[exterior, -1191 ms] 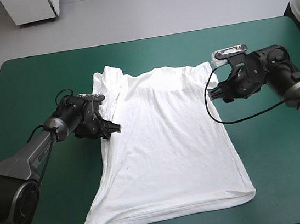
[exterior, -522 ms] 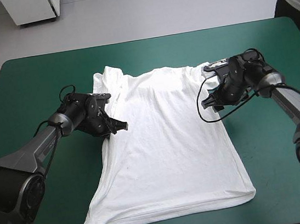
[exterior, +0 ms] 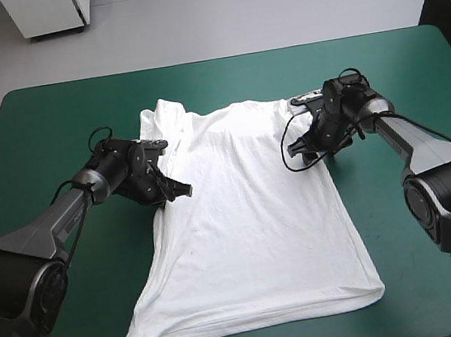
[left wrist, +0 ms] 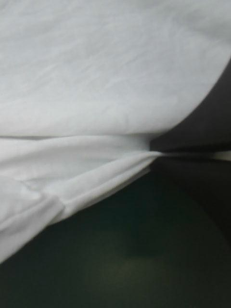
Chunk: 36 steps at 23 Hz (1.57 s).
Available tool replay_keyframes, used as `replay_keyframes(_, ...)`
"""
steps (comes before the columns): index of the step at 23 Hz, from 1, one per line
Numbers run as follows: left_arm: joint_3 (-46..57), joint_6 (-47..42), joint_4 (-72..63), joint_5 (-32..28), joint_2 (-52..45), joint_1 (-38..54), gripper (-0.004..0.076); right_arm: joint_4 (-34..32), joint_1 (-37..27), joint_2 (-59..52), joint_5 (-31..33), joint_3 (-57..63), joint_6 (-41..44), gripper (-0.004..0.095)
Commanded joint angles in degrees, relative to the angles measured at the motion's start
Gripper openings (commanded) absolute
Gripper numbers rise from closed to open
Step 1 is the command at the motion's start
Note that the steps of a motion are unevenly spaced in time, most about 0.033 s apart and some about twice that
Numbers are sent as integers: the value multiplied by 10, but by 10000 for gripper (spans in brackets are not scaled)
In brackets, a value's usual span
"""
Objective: Fold the cloth
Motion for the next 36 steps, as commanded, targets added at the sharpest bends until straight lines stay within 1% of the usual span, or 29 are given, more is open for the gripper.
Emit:
replay_keyframes(1,11,2,6,-39,26,1,-10,12,13,-10,2,-16,-16,538)
replay_keyframes(3,10,2,6,-39,26,1,-10,12,24,-3,2,-16,-16,469)
replay_keyframes(4,9,2,6,-39,26,1,-10,12,37,6,4,-14,-23,380)
replay_keyframes(5,9,2,6,-39,26,1,-10,12,45,9,4,-14,-25,328)
replay_keyframes(6,9,2,6,-40,26,1,-10,13,57,19,5,-14,-25,231)
replay_keyframes(7,9,2,6,-40,26,1,-10,13,62,23,6,-14,-25,188)
replay_keyframes(8,9,2,6,-39,26,1,-10,15,70,31,11,-14,-25,106)
replay_keyframes(9,9,2,6,-39,26,1,-10,16,73,36,13,-14,-25,73)
replay_keyframes(10,8,3,6,-39,26,1,-10,25,75,41,16,-14,-25,-8)
replay_keyframes(12,-1,2,10,-38,24,1,-10,20,75,42,16,-14,-14,-15)
replay_keyframes(14,-21,22,10,-25,13,1,-10,16,73,31,19,-15,-13,-16)
replay_keyframes(17,-53,22,23,-11,-26,1,-10,-17,70,-11,20,-15,11,-17)
replay_keyframes(20,-66,21,34,1,-62,1,-10,-23,59,-61,27,-15,12,-17)
replay_keyframes(27,-75,21,34,22,-154,1,-10,-21,27,-175,39,-15,16,-17)
replay_keyframes(36,-97,21,17,27,-302,1,-10,-20,26,-301,39,-15,22,-17)
